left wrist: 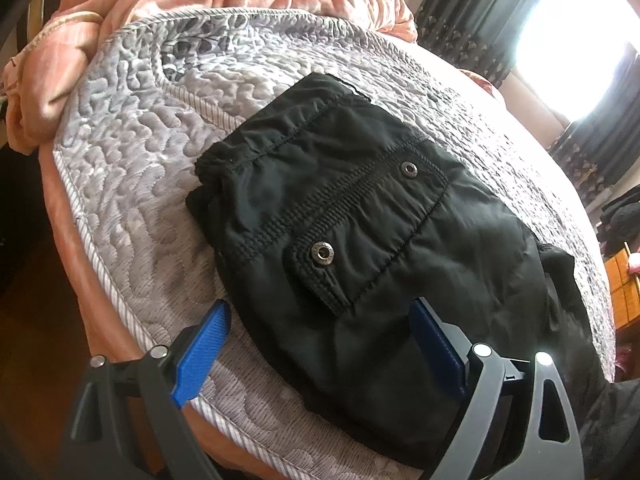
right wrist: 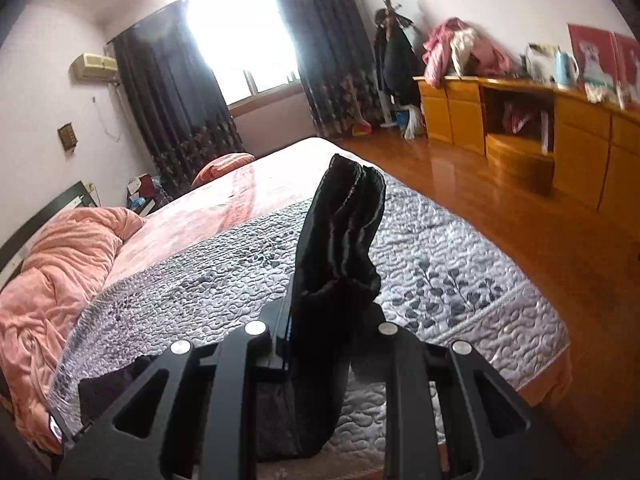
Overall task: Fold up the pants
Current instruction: 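Hold the lifted black fabric up with the right gripper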
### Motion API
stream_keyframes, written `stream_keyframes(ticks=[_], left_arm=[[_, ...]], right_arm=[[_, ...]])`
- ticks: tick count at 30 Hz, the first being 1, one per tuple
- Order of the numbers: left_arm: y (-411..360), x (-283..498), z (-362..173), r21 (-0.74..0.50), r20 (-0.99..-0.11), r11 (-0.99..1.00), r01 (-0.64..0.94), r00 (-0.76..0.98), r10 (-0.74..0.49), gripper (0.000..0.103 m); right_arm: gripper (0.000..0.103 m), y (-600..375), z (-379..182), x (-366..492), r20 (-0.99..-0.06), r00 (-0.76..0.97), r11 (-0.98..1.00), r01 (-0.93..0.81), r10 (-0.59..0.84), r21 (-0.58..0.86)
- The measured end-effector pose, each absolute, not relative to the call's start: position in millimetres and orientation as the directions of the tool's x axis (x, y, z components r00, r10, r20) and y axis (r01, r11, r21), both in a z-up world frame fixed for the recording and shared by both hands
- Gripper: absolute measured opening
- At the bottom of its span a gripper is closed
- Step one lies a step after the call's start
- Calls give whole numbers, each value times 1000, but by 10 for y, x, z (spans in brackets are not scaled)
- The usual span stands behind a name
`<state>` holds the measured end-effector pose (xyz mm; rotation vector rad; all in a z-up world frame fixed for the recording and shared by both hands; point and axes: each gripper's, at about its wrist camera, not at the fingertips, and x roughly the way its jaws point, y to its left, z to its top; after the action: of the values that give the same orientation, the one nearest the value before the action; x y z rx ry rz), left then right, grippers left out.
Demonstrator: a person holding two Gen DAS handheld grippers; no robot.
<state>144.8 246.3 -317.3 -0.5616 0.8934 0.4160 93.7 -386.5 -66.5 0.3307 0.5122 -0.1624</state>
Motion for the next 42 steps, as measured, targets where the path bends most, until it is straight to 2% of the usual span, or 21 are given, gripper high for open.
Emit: stream_keyframes(ticks=[20, 42], left_arm=[[2453, 1512, -3189, -261, -829, 784, -563, 547, 116, 91], [2465, 1485, -3186, -275, -824, 783, -558, 556, 107, 91]], right_arm=[[20, -3562, -451, 974, -471, 880, 973, 159, -63, 166], [20, -3378, -409, 1017, -496, 865, 986, 144, -83, 87]])
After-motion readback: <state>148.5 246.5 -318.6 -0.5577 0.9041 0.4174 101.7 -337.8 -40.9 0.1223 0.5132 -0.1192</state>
